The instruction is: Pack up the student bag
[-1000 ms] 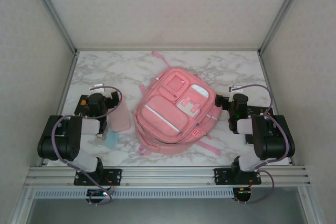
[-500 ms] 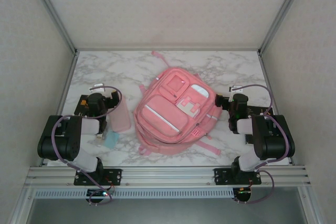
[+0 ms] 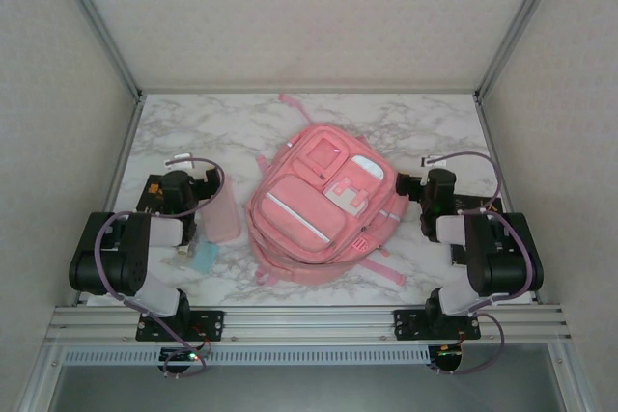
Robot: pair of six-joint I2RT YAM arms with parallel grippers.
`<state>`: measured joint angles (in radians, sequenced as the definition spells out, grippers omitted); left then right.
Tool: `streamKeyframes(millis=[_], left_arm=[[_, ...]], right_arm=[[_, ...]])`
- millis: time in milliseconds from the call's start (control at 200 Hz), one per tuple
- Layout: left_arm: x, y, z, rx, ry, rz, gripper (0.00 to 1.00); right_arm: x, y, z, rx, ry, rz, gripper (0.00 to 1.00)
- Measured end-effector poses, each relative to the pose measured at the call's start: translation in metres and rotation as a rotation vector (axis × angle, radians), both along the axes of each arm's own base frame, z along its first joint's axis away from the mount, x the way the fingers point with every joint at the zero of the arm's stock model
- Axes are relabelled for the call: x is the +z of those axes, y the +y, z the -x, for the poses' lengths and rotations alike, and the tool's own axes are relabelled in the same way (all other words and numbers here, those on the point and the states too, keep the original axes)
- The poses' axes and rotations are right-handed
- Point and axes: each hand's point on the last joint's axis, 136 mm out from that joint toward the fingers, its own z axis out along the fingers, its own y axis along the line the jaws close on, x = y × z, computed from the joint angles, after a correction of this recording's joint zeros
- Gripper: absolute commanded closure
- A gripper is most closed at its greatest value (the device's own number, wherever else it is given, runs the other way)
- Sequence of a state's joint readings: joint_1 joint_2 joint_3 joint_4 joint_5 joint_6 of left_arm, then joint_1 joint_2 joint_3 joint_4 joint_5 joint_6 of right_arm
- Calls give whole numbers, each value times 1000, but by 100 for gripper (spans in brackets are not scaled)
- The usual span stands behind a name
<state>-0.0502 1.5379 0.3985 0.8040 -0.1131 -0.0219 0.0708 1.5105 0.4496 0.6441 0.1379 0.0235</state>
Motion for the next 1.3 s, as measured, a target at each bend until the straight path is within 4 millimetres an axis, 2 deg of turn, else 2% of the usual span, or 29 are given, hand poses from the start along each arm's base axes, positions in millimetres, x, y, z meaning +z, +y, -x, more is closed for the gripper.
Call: streamKeyframes(millis=[50,95,245,300,375,476,556,686,811,936,1031,1151,1236,1301], left_arm=[[0,0,-2,0,24,-2,0],[6,0,-5,0,36,-2,0],[55,-1,-20,43,11,-10,0],[74,-5,-23,61,-2,8,0],[95,-15,-22,80,-10,47,0],[105,-33,-16,90,26,121,0],[101,-49,-6,82,76,174,0],[88,-80,25,32,190,210,0],[87,-100,57,-22,262,251,0],[77,-111,87,-48,321,336,0],[51,-133,115,-100,409,397,0],[16,-164,149,-171,547,431,0],[0,-180,161,-197,611,444,0],[-9,-190,163,-205,639,454,0]], right_arm=[[13,0,-7,-7,10,1,2],[32,1,-15,-20,-6,-10,2],[91,7,-25,-75,-19,-125,2],[103,10,-25,-103,9,-188,2],[109,15,-18,-135,74,-281,3],[97,29,2,-156,205,-412,4],[77,44,26,-167,338,-511,4],[44,64,80,-192,515,-664,3],[12,78,133,-222,633,-806,1],[-19,92,166,-220,706,-920,1],[-32,100,177,-203,720,-964,1],[-22,108,165,-150,658,-1000,1],[-16,114,155,-105,609,-1029,2],[-19,118,151,-97,600,-1040,8]])
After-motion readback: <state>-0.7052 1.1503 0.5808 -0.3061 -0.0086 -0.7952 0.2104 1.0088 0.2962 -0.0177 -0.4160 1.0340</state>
